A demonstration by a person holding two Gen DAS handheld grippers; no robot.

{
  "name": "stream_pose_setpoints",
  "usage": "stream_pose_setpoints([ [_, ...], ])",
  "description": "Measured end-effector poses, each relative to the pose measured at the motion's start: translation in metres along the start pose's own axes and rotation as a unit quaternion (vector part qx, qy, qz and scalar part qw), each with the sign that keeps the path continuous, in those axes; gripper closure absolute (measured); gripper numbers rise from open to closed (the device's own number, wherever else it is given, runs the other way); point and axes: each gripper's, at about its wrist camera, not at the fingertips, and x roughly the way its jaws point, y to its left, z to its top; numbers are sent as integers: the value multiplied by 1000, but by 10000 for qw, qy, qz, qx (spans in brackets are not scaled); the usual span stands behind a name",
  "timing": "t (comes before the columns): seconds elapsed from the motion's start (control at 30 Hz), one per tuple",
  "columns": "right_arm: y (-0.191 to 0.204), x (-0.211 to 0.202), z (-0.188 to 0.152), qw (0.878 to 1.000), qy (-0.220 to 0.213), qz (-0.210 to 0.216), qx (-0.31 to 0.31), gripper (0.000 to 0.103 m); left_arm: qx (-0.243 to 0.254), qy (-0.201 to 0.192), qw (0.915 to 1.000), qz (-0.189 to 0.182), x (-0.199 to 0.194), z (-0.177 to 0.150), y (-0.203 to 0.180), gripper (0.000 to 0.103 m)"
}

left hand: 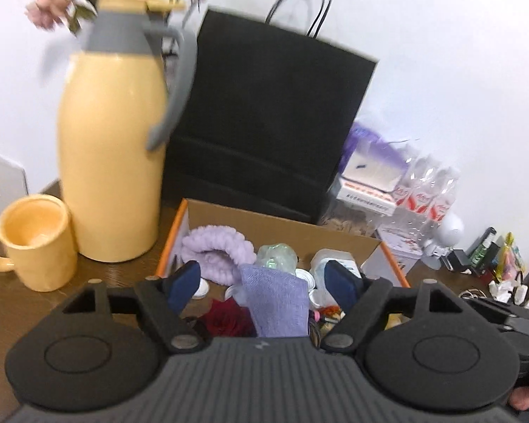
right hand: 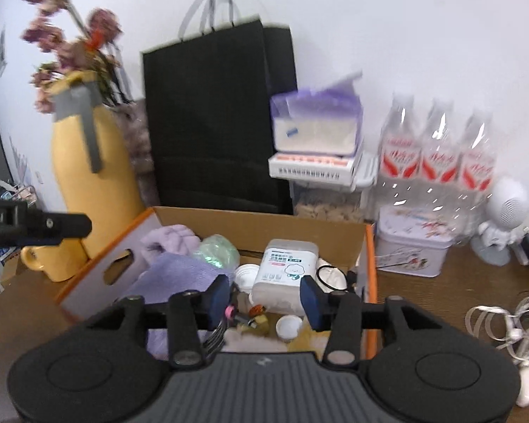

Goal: Organize objects
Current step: 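Carry the purple cloth and orange piece into the red box and release both, then grasp the navy blue zip case with the right tool, then with the left tool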

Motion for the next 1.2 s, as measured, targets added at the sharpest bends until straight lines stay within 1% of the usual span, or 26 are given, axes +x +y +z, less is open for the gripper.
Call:
stream_pose_setpoints([
  [0.03,4,-15,-6,10000,-87,-29,-9,54,161,-120,9998,-13,-15,-7,-1,16],
  [0.07,8,-31,-15,9999,-160,-20,-19,49,435,-281,9987,-29,-30,-18,-3,9],
  [0.1,12,-46,-26,9997,-226,2,-4,48,830,-484,9954,12,-45,-33,-6,6],
  [0.13,15,-60,-37,9996,-274,16,22,46,1179,-652,9908,142,-60,-51,-9,6],
  [0.17,21,-75,-52,9996,-287,32,-6,46,1451,-749,9861,300,-74,-69,-12,5],
  [0.2,27,-88,-66,9996,-287,16,-44,45,1618,-764,9831,396,-89,-88,-14,5],
  [0.23,32,-101,-81,9995,-301,-20,-44,43,1651,-703,9831,357,-103,-104,-12,5],
  [0.33,51,-144,-130,9997,-236,-41,13,40,1475,-377,9883,-99,-146,-151,-5,3],
  [0.4,65,-174,-162,9998,-138,-33,153,38,1401,-185,9897,-214,-171,-178,-1,3],
  [0.43,70,-186,-175,9996,-121,-33,252,30,1341,-186,9905,-242,-183,-191,2,0],
  [0.47,75,-198,-188,9993,-91,-11,369,22,1299,-180,9911,-241,-192,-202,5,0],
  [0.57,94,-229,-228,9976,187,148,647,20,1376,83,9904,57,-209,-230,11,0],
  [0.63,106,-241,-247,9973,387,222,588,20,1480,178,9884,293,-218,-244,17,0],
  [0.7,117,-249,-260,9976,510,193,433,20,1500,184,9881,297,-225,-250,21,0],
  [0.77,122,-253,-263,9981,498,140,337,20,1423,121,9894,246,-228,-247,25,0],
  [0.83,123,-253,-260,9987,400,107,284,20,1346,63,9907,207,-227,-244,27,0],
  [0.93,124,-241,-252,9995,266,-39,191,17,1242,84,9922,112,-219,-238,30,0],
  [1.0,124,-225,-246,9994,233,-133,231,17,1155,116,9932,79,-212,-233,33,0],
  [1.07,125,-205,-241,9992,288,-42,266,17,1072,154,9941,85,-204,-227,37,0],
  [1.13,127,-181,-231,9992,356,20,186,17,1049,204,9942,88,-192,-219,42,0],
  [1.2,131,-154,-216,9994,340,-19,21,17,1073,229,9939,78,-180,-211,44,0],
])
